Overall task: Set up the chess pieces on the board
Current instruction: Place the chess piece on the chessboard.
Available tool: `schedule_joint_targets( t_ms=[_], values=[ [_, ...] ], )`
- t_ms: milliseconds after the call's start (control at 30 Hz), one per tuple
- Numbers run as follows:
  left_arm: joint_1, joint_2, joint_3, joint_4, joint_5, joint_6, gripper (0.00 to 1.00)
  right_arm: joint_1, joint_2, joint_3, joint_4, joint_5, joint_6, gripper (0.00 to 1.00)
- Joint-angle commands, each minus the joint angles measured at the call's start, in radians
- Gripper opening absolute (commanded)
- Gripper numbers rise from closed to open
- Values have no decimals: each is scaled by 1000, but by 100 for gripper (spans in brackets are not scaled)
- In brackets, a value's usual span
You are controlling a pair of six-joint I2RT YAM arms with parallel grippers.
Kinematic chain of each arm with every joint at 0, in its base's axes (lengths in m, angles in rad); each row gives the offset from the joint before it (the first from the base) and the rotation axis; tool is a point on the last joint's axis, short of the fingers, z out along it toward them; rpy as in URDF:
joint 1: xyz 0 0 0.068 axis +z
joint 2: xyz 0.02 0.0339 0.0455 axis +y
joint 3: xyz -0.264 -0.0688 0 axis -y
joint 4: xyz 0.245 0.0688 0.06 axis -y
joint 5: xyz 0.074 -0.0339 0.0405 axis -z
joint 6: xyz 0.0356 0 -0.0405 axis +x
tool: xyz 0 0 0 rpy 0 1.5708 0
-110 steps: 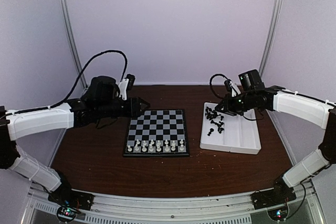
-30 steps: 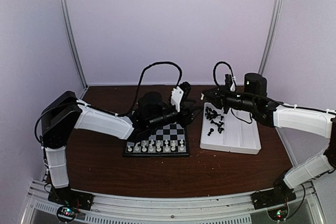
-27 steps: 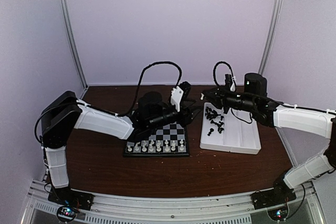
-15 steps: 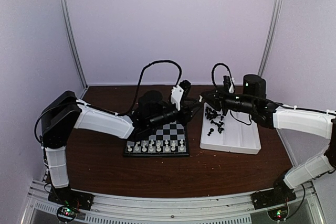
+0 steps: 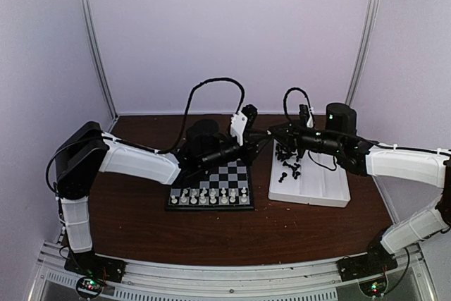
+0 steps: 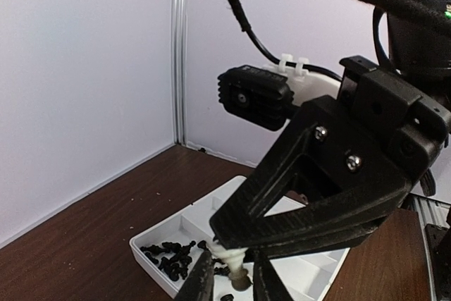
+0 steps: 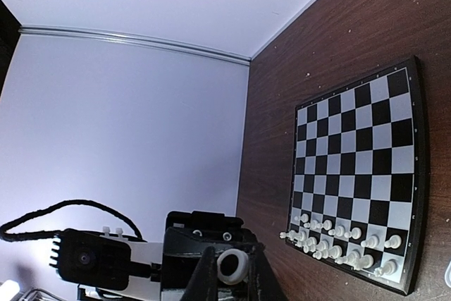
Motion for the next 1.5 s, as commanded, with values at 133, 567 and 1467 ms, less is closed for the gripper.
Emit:
schedule_joint_targets(
  t_ms=[133,567,1467],
  values=[
    [6,18,10,67,-9,-11,33,11,-36,-20,63,14,22,7],
    [7,22,7,87,-18,-14,18,12,-22,-40,164,16,96,7],
    [13,-291,-70,-550,-165,-56,0,7,-143,-38,-124,141,-120,62]
  ],
)
